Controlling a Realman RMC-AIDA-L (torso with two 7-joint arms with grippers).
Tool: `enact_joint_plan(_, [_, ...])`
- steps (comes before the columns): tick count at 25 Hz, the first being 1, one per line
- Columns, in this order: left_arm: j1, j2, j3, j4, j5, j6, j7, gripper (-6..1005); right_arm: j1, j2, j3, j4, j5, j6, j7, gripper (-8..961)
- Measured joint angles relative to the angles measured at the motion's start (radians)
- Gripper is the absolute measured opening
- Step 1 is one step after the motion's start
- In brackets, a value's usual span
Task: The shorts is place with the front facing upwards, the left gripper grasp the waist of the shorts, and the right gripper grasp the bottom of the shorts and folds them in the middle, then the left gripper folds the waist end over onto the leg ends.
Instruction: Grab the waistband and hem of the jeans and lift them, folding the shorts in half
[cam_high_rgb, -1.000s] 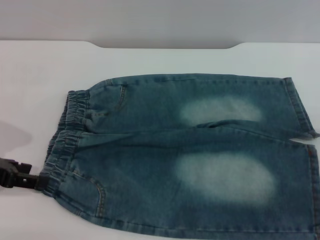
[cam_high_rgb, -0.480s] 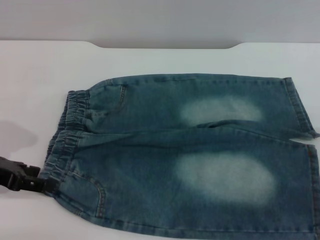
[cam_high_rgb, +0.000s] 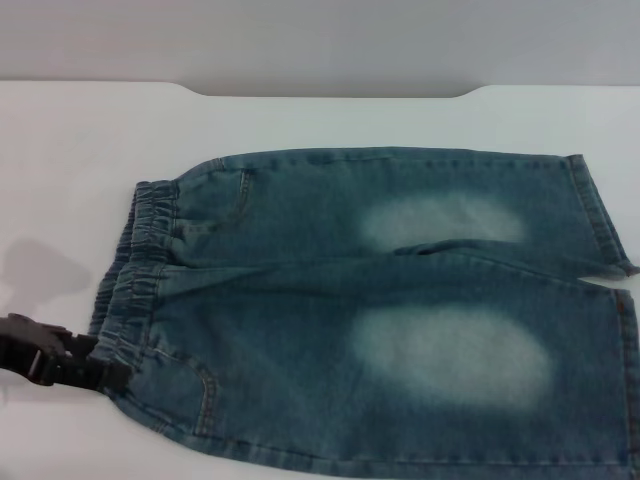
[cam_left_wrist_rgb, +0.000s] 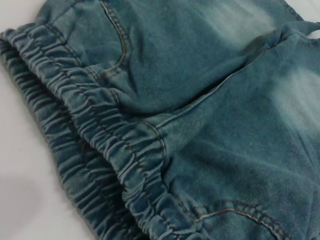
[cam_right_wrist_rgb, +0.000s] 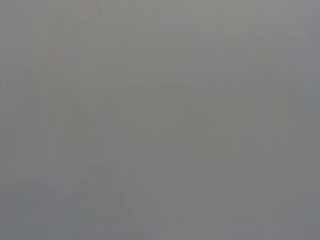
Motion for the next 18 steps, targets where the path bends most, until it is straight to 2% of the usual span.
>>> enact_joint_plan(8, [-0.005, -0.012, 0.003, -0.007, 0.054, -0.030, -0.008, 758, -0.002, 0.000, 0.000, 0.000, 0.000, -0.001, 0.000, 536])
enact_joint_plan(18, [-0.009, -0.015, 0.003, -0.002, 0.067, -0.036, -0.014, 748, -0.009, 0.000, 0.000, -0.001, 0.000, -0.004, 0.000, 537])
